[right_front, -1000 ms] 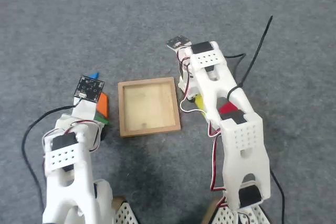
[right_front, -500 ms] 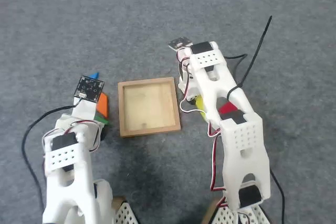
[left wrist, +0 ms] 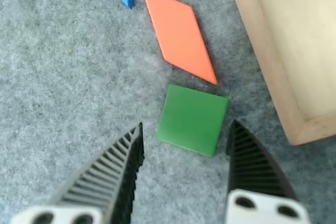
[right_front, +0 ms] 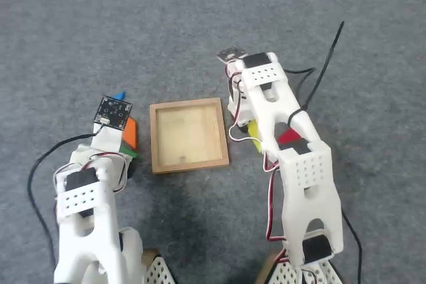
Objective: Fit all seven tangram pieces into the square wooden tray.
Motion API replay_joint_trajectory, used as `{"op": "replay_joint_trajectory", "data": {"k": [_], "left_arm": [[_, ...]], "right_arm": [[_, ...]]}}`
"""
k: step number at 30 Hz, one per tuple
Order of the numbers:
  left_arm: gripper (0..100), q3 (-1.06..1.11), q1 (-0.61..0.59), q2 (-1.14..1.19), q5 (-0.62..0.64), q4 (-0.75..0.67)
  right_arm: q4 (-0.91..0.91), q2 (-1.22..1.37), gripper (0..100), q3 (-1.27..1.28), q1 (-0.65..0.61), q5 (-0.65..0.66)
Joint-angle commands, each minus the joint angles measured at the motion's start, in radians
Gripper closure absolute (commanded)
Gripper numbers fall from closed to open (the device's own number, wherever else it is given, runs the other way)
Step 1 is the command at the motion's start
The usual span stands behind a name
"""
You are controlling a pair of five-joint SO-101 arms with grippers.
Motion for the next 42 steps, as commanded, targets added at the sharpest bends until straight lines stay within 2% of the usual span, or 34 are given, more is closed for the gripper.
{"op": "replay_joint_trajectory", "data": {"k": [1, 12, 19, 27, 37, 42], "left_arm": [[75, -0.005, -0.002, -0.032, -0.008, 0.003], [75, -0.005, -0.002, -0.032, -0.009, 0.003], [75, -0.005, -0.002, -0.032, -0.011, 0.003], [75, -0.005, -0.002, -0.032, -0.011, 0.003], [75, -0.005, -0.002, -0.032, -0.011, 0.003], [75, -0.005, -0.002, -0.032, -0.011, 0.003]], "right_arm": [[0.01, -0.007, 82.2, -0.037, 0.005, 0.008], [0.013, -0.016, 82.6, -0.037, 0.005, 0.008], [0.108, -0.059, 82.6, -0.077, 0.005, 0.006], [0.134, -0.097, 82.6, -0.075, 0.007, 0.008], [0.248, -0.298, 82.6, -0.078, 0.022, 0.006], [0.266, -0.409, 82.6, -0.075, -0.028, -0.094]]}}
